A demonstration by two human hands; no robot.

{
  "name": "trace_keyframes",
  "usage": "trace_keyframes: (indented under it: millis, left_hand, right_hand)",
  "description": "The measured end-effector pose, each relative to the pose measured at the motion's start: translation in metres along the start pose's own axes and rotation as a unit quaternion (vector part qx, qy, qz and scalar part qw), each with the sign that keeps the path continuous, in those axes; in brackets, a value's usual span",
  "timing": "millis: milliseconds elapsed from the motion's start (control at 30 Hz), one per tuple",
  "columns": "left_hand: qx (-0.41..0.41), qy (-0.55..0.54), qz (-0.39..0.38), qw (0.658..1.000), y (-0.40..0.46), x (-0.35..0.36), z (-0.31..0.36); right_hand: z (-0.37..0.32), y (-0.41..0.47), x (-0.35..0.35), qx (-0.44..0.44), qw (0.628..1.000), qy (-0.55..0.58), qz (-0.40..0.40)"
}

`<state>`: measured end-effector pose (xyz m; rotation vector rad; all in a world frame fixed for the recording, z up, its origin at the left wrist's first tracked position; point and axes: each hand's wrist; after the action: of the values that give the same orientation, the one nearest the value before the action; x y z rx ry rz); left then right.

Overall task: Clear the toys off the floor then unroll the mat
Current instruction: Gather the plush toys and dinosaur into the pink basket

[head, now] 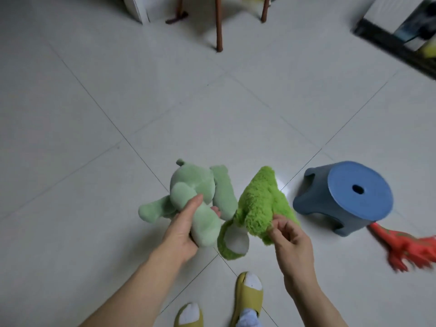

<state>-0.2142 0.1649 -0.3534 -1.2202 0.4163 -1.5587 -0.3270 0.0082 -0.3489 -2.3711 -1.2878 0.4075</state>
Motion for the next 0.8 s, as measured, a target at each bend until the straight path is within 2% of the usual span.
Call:
trace_keyframes:
  millis: [100, 267, 500, 633, 800]
  left_hand:
    - [-0.026, 0.036, -0.084, 0.996, -0.050, 0.032, 0.013]
    - [-0.043, 0.058, -0.180, 0.981, -0.113, 0.080, 0.021]
    - [-0.160, 0.099, -0.305, 0.933, -0.188, 0.116, 0.008]
    - [-0.218, 0.112, -0.343, 0.907, -0.215, 0.134, -0.017]
    - [-0.173, 0.163, -0.321, 0.917, -0.232, 0.182, -0.062]
  right_hand:
    - [-0.039, -0.043, -0.002, -0.035, 0.999, 0.007, 0.027]
    - [-0.092, -0.098, -0.002, -0.091, 0.995, -0.011, 0.044]
    - [-0.128, -0.175, -0.022, -0.120, 0.990, -0.031, 0.060]
    - [-0.135, -0.204, -0.044, -0.149, 0.987, -0.016, 0.057]
    - [-0.143, -0.221, -0.095, -0.157, 0.984, -0.043, 0.070]
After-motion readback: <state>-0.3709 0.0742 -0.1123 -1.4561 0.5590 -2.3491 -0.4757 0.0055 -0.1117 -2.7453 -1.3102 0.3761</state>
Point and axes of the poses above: each hand's wrist, its own y-axis towards the middle knuckle, its own x-axis out of the palm, z = x × y, and after that the axes turned 10 degrees about -z, right-handed
